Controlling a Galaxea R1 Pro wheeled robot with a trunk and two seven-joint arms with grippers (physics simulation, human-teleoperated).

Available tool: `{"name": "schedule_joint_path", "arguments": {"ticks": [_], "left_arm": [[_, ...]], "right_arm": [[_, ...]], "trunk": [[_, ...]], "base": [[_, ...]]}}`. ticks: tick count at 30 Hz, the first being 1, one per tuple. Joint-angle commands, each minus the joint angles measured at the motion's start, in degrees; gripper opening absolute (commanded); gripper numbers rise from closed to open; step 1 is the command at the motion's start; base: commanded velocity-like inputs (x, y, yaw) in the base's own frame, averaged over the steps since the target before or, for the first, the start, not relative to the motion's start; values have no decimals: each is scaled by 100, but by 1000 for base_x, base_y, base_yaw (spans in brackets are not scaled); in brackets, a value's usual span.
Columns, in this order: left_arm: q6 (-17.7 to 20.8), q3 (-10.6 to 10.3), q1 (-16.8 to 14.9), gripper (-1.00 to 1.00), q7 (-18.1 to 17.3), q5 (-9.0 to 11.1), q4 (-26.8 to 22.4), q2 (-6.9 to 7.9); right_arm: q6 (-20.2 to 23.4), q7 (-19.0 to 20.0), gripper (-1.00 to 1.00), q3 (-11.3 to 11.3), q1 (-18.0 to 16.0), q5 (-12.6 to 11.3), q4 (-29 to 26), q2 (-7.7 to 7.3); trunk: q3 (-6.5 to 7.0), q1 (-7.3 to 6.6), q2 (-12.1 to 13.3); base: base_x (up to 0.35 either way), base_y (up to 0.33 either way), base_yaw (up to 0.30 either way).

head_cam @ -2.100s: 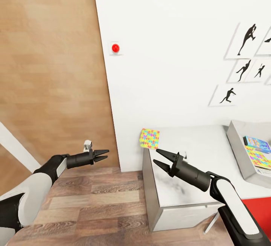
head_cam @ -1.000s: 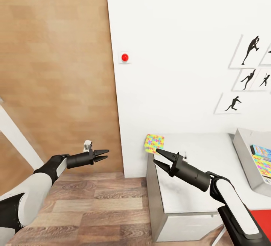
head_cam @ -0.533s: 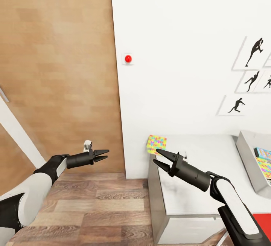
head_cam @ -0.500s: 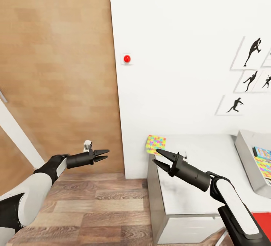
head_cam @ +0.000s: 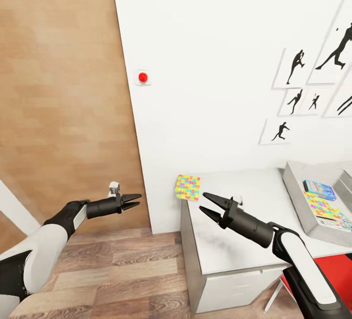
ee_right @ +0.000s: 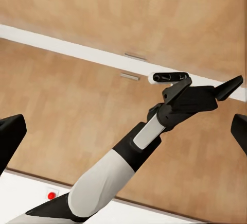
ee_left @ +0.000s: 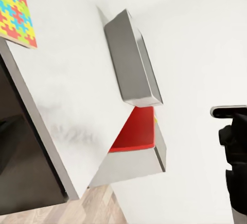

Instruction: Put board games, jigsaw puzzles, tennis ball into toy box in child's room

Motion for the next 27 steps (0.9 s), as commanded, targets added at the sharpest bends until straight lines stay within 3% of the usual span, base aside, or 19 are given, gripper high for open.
{"name": "schedule_joint_path", "arguments": {"ticks": [1,8,18,27], "left_arm": [[60,38,-5,100,-31,-47,-2,-2],[60,39,-5,100,-31,-47,-2,-2],[60,37,-5,100,-26,-47,-2,-2],[60,35,-5,100,-31,-48,-2,32]], "right_arm": [[-63,46,100,6,-7,46,2,-4],[-406,21,100,21,-8,52,2,-9],[-441,42,100,151,-8,50,2,-9],[-444,45,100,179,-8,47,2,-5]], "trunk": [[-12,3,-12],[-11,3,-12],[-9,3,-12],[43,3,-12]], "base": [[0,0,-45],[0,0,-13],[0,0,-5],[0,0,-153]]}}
